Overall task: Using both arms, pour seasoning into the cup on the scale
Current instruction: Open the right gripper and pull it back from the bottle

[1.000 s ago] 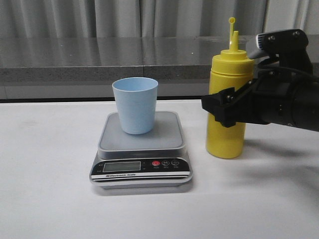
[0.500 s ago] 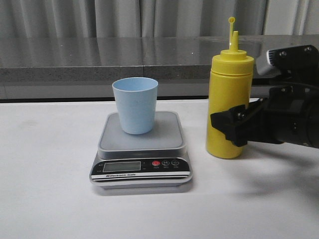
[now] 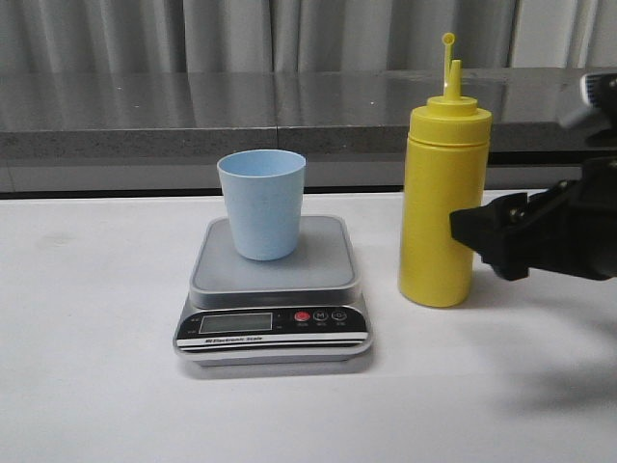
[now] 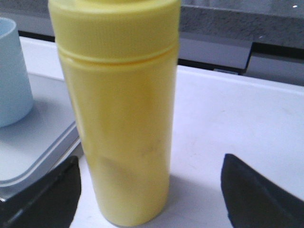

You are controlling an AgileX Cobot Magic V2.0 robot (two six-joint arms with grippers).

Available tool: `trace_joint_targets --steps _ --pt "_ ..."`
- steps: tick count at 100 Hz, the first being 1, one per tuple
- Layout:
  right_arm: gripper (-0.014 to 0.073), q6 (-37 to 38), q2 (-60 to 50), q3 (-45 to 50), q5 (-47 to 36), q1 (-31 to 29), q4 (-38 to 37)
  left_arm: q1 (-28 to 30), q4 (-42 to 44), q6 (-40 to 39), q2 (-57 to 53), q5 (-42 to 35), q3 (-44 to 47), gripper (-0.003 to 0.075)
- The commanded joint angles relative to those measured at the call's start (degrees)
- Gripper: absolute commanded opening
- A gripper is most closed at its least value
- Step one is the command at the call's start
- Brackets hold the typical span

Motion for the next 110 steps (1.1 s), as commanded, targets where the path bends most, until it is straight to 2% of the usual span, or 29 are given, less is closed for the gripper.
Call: trace_joint_targets --steps 1,22,48,72,95,110 --pt "0.06 -0.6 -5.8 1.8 -8.8 -0.4 2.4 0.2 -0.3 -0.2 0.2 -4.7 -1.5 -0.0018" --pt "0.06 -0.6 -17.5 5.3 -1.8 -0.4 4.3 0.2 -0.3 -0.2 0.2 -4.7 -1.5 -0.0018" --pt "0.06 -0.6 -35.5 5.3 20.9 -0.4 5.8 0.2 -0.3 -0.2 0.2 -4.7 -1.5 -0.0018" --pt "0.06 -0.6 -51.0 4.7 36.2 -0.4 8.0 0.2 -0.3 -0.2 0.2 -4.7 -1.5 -0.0018" --pt "0.06 -0.6 -61.7 -0.7 60.3 -0.4 8.0 0.2 -0.3 -0.2 0.2 -4.7 -1.5 -0.0018" --pt "0.06 -0.7 -66.3 -3.6 68.4 -0.4 8.0 0.2 -0.3 -0.2 0.2 -4.7 -1.5 -0.0018"
